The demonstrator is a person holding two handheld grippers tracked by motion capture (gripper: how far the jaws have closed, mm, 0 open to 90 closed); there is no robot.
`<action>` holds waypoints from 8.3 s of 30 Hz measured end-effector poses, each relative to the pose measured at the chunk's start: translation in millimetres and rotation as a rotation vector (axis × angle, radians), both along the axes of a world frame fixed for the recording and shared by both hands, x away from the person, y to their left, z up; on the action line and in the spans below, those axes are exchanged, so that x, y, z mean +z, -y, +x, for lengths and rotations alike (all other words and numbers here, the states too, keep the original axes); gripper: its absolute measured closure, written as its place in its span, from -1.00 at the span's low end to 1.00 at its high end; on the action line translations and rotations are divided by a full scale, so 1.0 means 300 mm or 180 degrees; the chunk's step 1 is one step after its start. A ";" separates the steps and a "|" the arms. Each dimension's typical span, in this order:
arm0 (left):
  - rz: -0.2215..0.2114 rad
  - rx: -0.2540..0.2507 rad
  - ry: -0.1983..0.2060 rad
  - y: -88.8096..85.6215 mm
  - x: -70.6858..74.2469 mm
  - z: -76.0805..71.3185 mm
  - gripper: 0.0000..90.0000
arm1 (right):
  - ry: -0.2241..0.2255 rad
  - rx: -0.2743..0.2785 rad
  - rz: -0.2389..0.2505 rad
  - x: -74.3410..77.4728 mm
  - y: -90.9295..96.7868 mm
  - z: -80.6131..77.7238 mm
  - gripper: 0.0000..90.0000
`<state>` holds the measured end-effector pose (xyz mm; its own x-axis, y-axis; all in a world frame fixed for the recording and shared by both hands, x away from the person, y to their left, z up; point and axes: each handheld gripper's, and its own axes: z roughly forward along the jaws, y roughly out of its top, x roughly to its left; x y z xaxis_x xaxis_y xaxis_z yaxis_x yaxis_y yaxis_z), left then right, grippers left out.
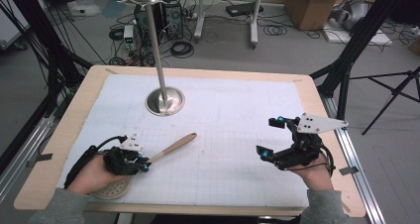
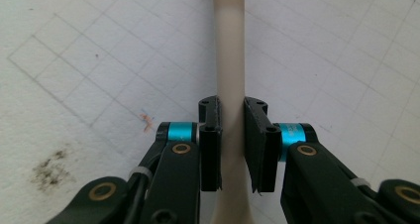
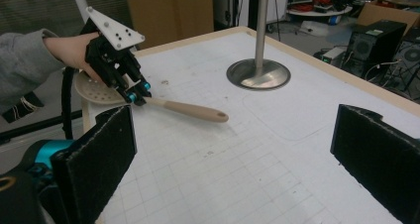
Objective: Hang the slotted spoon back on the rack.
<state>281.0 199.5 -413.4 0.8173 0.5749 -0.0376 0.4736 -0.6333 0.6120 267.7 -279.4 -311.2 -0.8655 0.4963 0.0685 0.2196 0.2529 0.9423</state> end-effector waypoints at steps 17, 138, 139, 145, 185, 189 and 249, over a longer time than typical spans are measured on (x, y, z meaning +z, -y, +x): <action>-0.0168 0.0044 0.0034 -0.053 0.039 0.014 0.73 | -0.0039 0.0014 -0.0049 -0.010 -0.014 0.007 -0.95; -0.1046 0.0312 0.0507 -0.427 0.551 0.240 0.73 | -0.0144 -0.0078 0.0053 -0.046 0.028 0.037 -0.94; -0.1059 0.0307 0.0507 -0.431 0.555 0.243 0.73 | -0.0157 -0.0083 0.0063 -0.046 0.029 0.037 -0.95; -0.1079 0.0313 0.0551 -0.454 0.587 0.254 0.73 | -0.0159 -0.0093 0.0072 -0.046 0.037 0.037 -0.95; -0.1373 0.0350 0.0691 -0.524 0.680 0.347 0.73 | -0.0148 -0.0160 0.0150 -0.043 0.072 0.035 -0.94; -0.1350 0.0380 0.0653 -0.518 0.674 0.360 0.73 | -0.0143 -0.0168 0.0162 -0.041 0.080 0.035 -0.94; -0.1295 0.0349 0.0530 -0.376 0.606 0.447 0.73 | -0.0097 -0.0176 0.0122 -0.032 0.078 0.032 -0.94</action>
<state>415.3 312.4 -231.7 0.7665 0.6241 -0.1516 0.3986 -0.2771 0.8743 277.3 -302.7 -320.7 -0.8341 0.5396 0.1144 0.2610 0.2034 0.9437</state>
